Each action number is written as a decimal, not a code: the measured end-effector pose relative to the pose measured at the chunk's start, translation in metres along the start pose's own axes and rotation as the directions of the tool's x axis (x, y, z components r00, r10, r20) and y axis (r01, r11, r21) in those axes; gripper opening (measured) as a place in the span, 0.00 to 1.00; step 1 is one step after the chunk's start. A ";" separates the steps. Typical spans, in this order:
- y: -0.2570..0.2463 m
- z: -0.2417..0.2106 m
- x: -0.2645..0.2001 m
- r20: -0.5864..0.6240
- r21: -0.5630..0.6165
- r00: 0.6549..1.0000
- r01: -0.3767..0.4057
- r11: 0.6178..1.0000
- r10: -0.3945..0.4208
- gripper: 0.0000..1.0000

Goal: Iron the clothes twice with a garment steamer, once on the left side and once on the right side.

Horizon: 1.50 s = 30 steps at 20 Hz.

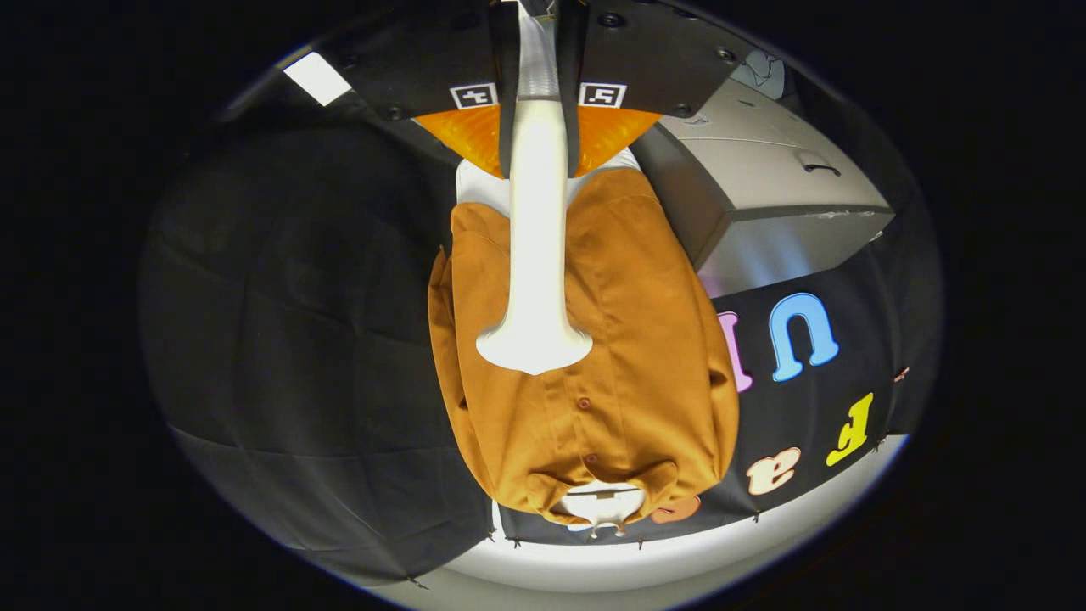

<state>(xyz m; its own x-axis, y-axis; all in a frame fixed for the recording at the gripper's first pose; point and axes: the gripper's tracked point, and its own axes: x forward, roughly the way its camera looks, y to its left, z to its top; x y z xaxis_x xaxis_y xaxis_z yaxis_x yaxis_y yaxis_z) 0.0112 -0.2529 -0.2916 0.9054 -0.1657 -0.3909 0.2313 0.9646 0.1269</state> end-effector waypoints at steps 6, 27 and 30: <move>0.048 0.049 -0.028 0.099 -0.031 0.993 -0.060 0.998 0.063 0.20; 0.181 0.172 -0.120 0.384 -0.097 0.898 -0.192 0.977 0.215 0.20; 0.191 0.172 -0.123 0.385 -0.104 0.895 -0.200 0.974 0.225 0.20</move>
<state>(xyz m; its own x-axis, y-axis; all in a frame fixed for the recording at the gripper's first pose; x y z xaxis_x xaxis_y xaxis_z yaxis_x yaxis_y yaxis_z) 0.0055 -0.0831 -0.0630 0.9995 -0.0106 0.0302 0.0073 0.9942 0.1074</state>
